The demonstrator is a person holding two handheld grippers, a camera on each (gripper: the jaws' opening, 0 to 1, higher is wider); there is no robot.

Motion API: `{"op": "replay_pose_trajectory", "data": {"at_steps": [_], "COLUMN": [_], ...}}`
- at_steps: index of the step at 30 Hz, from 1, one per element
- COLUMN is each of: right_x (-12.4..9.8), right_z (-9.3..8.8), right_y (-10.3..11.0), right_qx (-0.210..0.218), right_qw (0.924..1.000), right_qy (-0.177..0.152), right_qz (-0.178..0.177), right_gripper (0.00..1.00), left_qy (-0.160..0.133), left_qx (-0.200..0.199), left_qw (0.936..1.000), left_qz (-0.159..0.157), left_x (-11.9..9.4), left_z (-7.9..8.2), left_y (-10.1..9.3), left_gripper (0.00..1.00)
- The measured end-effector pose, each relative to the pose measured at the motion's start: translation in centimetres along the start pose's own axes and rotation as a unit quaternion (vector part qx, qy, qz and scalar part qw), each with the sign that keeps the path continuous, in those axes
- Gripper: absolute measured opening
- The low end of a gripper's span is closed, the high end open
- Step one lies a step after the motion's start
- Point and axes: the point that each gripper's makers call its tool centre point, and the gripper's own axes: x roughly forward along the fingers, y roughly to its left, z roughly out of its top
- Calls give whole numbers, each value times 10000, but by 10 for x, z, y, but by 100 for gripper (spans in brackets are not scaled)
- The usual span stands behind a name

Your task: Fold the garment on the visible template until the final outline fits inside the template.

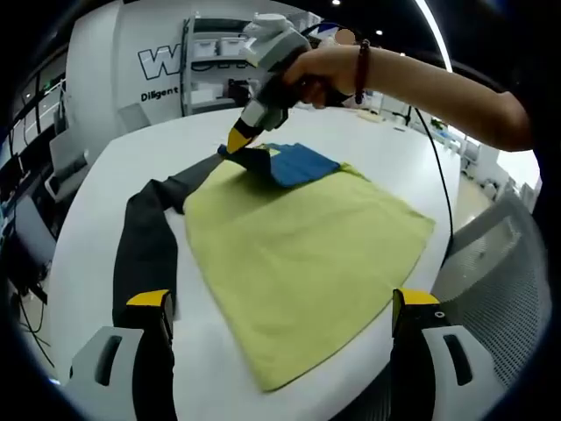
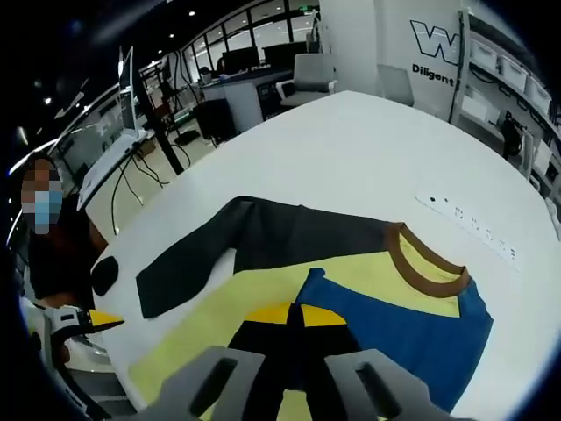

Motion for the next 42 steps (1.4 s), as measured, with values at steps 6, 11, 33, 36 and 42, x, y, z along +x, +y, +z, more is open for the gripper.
{"op": "replay_pose_trajectory", "data": {"at_steps": [6,11,33,36,42], "right_x": [8,16,21,22,25], "right_z": [-7,-13,-21,-27,-35], "right_y": [6,12,6,1,-4], "right_qx": [55,-60,157,221,348], "right_qw": [10000,9999,9995,9995,9991], "right_qy": [48,108,-21,22,125], "right_qz": [41,115,261,215,194], "right_gripper": [0,0,13,15,15], "left_qy": [16,13,-28,-34,-44], "left_qx": [11,-5,-2,4,12], "left_qw": [10000,10000,10000,10000,10000], "left_qz": [-20,-11,26,27,24], "left_x": [0,0,-1,-1,-1], "left_z": [-1,-1,1,1,2], "left_y": [-1,-1,1,1,0], "left_gripper": [99,99,99,99,99]}}
